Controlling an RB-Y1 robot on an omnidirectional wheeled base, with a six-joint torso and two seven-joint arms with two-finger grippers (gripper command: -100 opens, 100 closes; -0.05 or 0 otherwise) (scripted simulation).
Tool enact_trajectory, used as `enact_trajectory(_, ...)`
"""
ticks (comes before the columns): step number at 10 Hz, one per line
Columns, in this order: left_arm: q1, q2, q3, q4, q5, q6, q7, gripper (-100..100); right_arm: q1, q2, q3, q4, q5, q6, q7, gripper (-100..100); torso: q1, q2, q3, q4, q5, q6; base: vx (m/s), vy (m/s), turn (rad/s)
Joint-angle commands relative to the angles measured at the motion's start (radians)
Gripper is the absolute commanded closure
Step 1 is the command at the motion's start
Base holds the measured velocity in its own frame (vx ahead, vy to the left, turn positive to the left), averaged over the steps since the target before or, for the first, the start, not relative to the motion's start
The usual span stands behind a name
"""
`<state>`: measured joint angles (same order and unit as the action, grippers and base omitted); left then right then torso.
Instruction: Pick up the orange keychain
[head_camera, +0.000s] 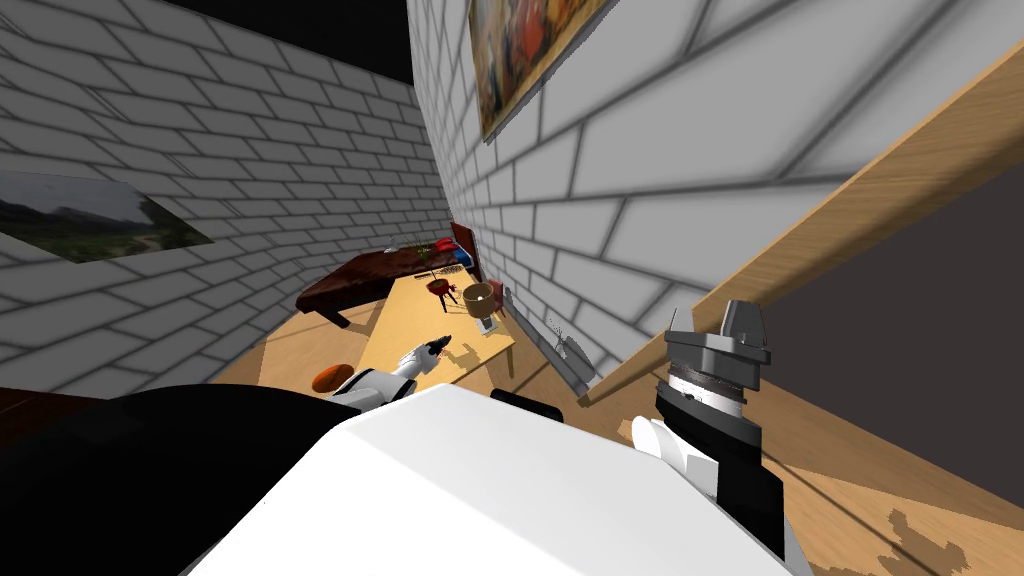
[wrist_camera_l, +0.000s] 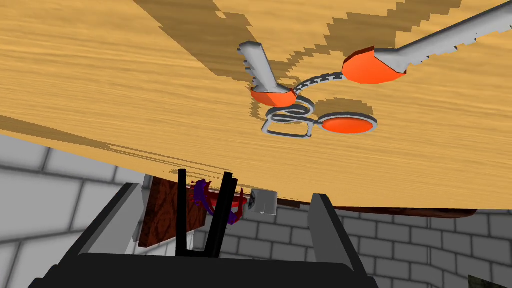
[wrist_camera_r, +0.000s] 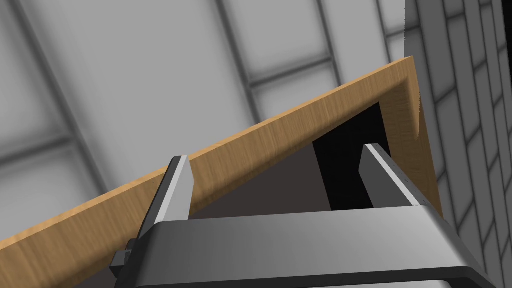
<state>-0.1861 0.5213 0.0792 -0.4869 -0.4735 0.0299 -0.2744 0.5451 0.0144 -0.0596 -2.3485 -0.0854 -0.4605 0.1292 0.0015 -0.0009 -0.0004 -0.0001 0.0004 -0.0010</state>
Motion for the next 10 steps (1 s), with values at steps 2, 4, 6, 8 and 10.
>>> enact_trajectory(2,0.018,0.003,-0.030,-0.007,0.019,0.056,0.017,-100,0.000,0.000,0.000,0.000,0.000,0.000,0.000,0,0.000,0.000,0.000,0.000,0.000,-0.001,-0.005,0.015,-0.039)
enact_trajectory(4,0.014,-0.002,-0.028,0.029,0.018,0.085,0.024,-100,0.000,0.000,0.000,0.000,0.000,0.000,0.000,0,0.000,0.000,0.000,0.000,0.000,-0.001,-0.005,0.012,-0.048)
enact_trajectory(6,0.014,-0.002,-0.028,0.029,0.018,0.085,0.024,-100,0.000,0.000,0.000,0.000,0.000,0.000,0.000,0,0.000,0.000,0.000,0.000,0.000,-0.001,-0.003,0.014,-0.020)
enact_trajectory(8,0.016,-0.006,-0.027,0.055,0.017,0.107,0.028,-100,0.000,0.000,0.000,0.000,0.000,0.000,0.000,0,-0.001,0.000,0.000,0.000,0.000,0.000,-0.007,0.013,-0.029)
enact_trajectory(10,0.015,-0.012,-0.012,0.059,-0.001,0.097,0.030,-100,0.000,0.000,0.000,0.000,0.000,0.000,0.000,0,0.000,0.001,0.000,0.000,0.000,-0.001,-0.007,0.010,-0.004)
